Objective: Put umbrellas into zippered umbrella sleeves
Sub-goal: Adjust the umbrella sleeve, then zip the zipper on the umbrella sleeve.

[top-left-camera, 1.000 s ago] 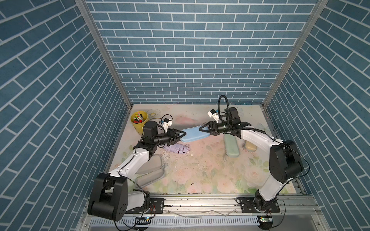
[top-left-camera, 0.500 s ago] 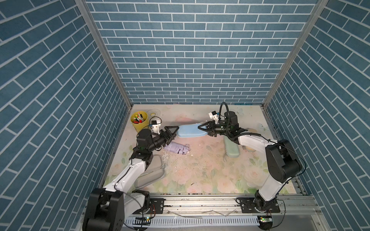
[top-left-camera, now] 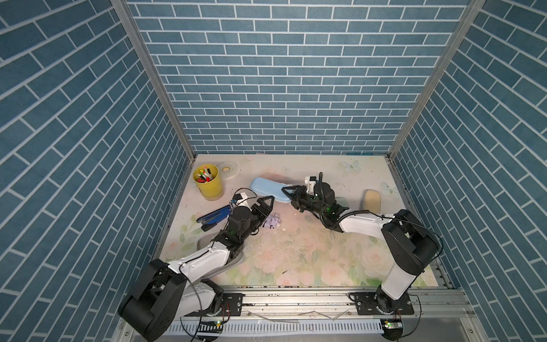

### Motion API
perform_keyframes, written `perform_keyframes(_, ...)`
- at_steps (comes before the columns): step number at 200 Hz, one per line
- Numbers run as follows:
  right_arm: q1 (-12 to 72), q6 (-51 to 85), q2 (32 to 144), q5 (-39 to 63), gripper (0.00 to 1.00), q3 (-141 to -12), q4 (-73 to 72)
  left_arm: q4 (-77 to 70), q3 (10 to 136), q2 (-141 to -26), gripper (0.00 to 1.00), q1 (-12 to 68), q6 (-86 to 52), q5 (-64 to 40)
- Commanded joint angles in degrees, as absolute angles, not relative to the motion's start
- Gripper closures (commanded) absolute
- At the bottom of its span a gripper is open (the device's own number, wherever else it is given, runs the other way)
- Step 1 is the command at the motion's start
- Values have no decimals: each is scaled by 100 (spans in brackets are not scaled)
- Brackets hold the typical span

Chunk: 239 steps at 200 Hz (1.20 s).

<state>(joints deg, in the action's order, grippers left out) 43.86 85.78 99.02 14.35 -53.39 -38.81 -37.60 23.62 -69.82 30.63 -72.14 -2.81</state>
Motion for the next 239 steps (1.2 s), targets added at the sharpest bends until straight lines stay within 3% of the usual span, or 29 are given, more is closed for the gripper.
perform_keyframes(1, 4580, 9076, 9574, 1431, 97, -5389, -4465, -4579, 2524, -7157, 17, 3059, -7252, 96)
perform_keyframes(29, 4658, 9141, 9585, 1507, 96, -5370, -4418, -5058, 2745, -7511, 24, 3015, -7255, 1)
perform_keyframes(50, 4676, 9149, 9584, 1622, 93, -5427, -4468, -5339, 2855, -7826, 36, 2966, -7259, -144)
perform_keyframes(60, 4668, 9141, 9567, 1707, 83, -5428, -4526, -5511, 2870, -7967, 46, 2914, -7316, -200)
perform_keyframes(76, 4559, 9024, 9415, 1859, 57, -5242, -4503, -5710, 2915, -8083, 60, 2717, -7420, -386)
perform_keyframes(88, 4280, 8564, 9247, 2273, 49, -5099, -4120, -5632, 2970, -8030, 65, 2563, -7462, -478)
perform_keyframes(103, 3967, 7467, 8846, 2487, 49, -4953, -2877, -5431, 3055, -7890, 67, 2449, -7458, -552)
perform_keyframes(131, 4015, 5204, 8073, 1403, 52, -4913, -857, -4984, 3163, -7632, 73, 2431, -7375, -598)
perform_keyframes(162, 4909, 3148, 7853, -129, 57, -5018, -583, -4822, 3224, -7517, 72, 2431, -7418, -666)
perform_keyframes(239, 5628, 2263, 8719, -720, 54, -6019, -269, -4561, 3336, -7450, 72, 2510, -7451, -712)
